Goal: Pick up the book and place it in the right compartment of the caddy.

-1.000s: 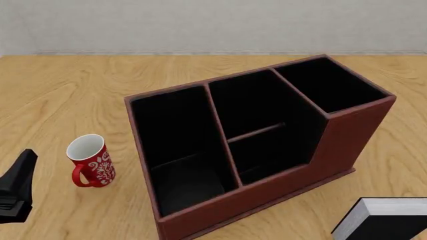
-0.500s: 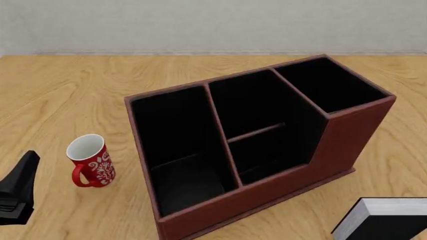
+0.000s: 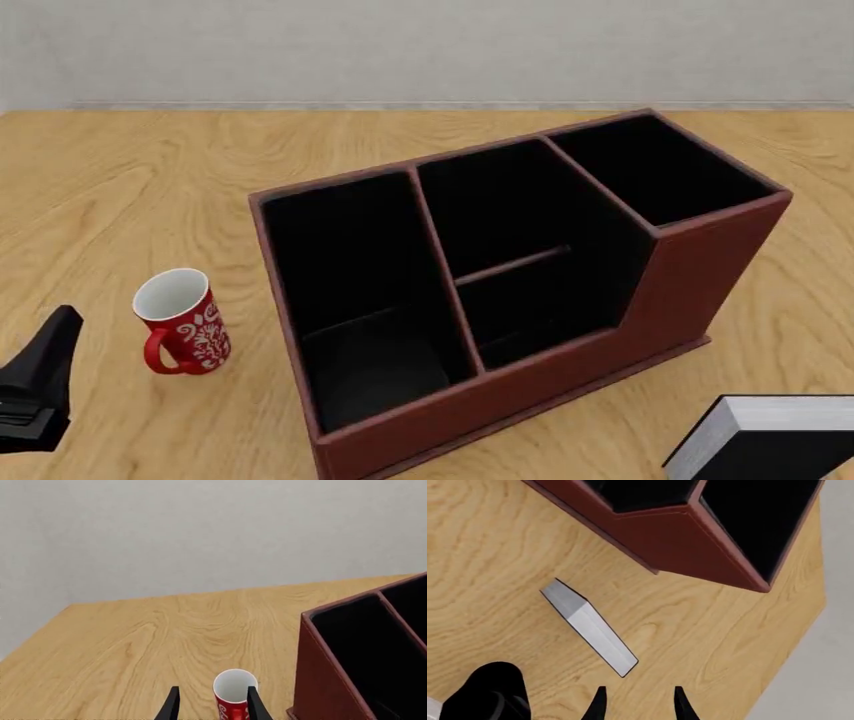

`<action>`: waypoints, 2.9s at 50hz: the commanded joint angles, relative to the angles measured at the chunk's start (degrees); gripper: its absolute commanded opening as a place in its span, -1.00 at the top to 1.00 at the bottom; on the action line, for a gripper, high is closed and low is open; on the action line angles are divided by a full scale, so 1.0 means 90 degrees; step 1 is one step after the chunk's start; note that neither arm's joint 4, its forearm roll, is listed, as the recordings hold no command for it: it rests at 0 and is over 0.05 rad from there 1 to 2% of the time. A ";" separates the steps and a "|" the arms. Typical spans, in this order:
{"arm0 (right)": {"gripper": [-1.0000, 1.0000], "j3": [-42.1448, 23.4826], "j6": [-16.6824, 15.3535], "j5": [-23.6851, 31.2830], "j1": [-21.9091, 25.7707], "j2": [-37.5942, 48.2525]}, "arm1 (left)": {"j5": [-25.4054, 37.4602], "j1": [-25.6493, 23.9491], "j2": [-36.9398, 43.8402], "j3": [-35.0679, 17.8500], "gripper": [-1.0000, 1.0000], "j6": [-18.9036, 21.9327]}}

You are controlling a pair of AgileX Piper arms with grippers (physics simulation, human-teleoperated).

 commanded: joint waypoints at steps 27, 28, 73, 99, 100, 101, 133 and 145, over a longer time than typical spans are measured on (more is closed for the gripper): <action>-1.00 0.0422 0.0145 0.0000 0.0062 0.0351 | 0.0073 0.0054 -0.0006 -0.0001 -1.00 0.0055; -1.00 0.0422 0.0123 0.0000 0.0052 0.0357 | 0.0069 0.0055 -0.0005 -0.0001 -1.00 0.0051; -1.00 0.0328 0.0801 -0.0004 0.0442 0.0916 | 0.0187 0.0125 -0.0023 0.0002 -1.00 0.0125; -1.00 0.0686 0.1132 -0.0634 0.0657 0.1471 | 0.0218 0.0140 -0.0024 0.0003 -1.00 0.0154; -1.00 0.0692 0.1137 -0.0677 0.0651 0.1507 | 0.0213 0.0145 -0.0019 0.0003 -1.00 0.0150; -1.00 0.0703 0.1152 -0.0728 0.0648 0.1548 | 0.0211 0.0130 -0.0019 0.0003 -1.00 0.0156; 1.00 0.0938 0.2319 -0.0803 0.1694 0.1799 | 0.0241 0.0162 -0.0031 0.0003 -1.00 0.0173; 1.00 0.0851 0.3075 -0.0298 0.2413 0.1554 | 0.0256 0.0181 -0.0035 0.0003 -1.00 0.0154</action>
